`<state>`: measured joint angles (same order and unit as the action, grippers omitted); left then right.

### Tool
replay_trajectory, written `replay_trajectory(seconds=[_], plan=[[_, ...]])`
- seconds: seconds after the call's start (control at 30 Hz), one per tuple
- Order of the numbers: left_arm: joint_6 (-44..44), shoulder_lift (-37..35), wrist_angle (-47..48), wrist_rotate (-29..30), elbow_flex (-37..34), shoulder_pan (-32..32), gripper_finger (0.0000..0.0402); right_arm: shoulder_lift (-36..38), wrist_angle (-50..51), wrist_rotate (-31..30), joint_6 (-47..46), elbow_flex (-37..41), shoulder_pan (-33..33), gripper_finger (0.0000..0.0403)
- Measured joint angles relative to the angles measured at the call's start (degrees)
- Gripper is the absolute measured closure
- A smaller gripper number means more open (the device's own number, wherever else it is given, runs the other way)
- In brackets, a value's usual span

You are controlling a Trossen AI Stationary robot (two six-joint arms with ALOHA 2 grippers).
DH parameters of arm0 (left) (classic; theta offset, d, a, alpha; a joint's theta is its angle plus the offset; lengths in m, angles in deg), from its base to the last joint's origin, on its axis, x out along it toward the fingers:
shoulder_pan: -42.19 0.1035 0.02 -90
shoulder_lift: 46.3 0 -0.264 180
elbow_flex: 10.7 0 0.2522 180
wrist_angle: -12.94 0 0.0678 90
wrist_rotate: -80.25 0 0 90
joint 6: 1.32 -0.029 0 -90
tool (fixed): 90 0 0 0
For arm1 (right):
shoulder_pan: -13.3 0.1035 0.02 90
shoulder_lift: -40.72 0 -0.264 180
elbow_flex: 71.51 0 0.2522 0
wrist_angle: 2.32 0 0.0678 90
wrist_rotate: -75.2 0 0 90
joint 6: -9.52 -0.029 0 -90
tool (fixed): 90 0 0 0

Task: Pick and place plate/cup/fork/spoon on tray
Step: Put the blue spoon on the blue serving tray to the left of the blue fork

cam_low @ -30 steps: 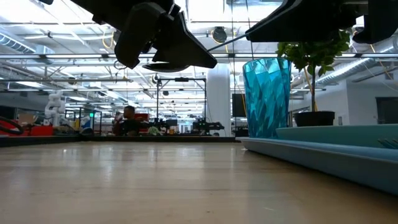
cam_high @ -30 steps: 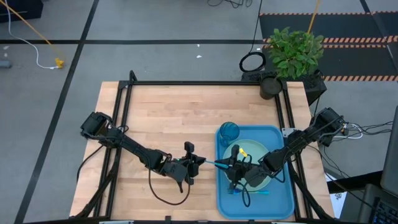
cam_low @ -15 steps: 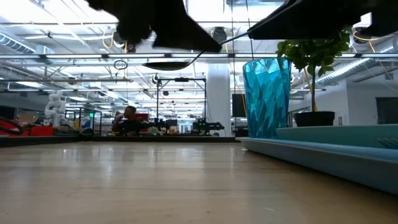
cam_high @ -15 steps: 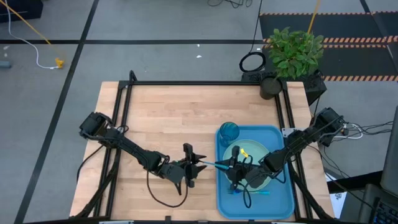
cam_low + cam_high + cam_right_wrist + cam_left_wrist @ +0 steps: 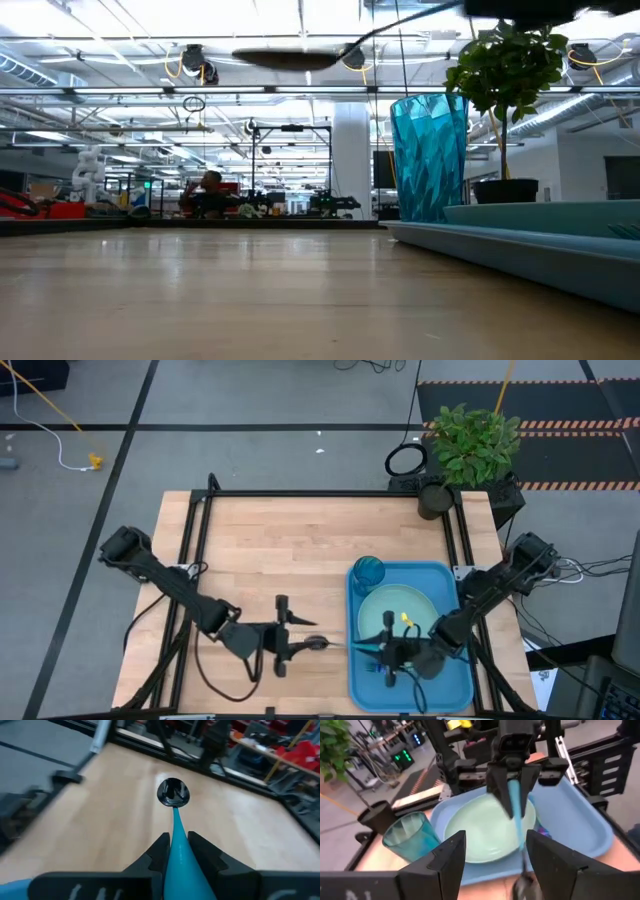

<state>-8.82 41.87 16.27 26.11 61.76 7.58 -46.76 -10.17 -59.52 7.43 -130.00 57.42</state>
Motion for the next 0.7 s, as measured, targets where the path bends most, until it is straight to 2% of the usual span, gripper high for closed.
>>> replay_trajectory(seconds=[0.27, 0.5, 0.7], plan=[[8.07, -1.98, 6.68, 0.13, 0.00, -1.61, 0.0190, 3.56, 6.29, 0.01, -12.66, 0.00, 10.29, 0.0358], [13.29, -0.59, 6.18, -0.01, -0.04, -3.13, 0.0190, 3.84, 8.50, 0.03, -21.59, 0.00, 19.40, 0.0358], [15.56, 2.72, 0.76, -0.07, -0.02, -3.85, 0.0190, 3.82, 12.28, -0.03, -31.15, 0.00, 24.56, 0.0361]])
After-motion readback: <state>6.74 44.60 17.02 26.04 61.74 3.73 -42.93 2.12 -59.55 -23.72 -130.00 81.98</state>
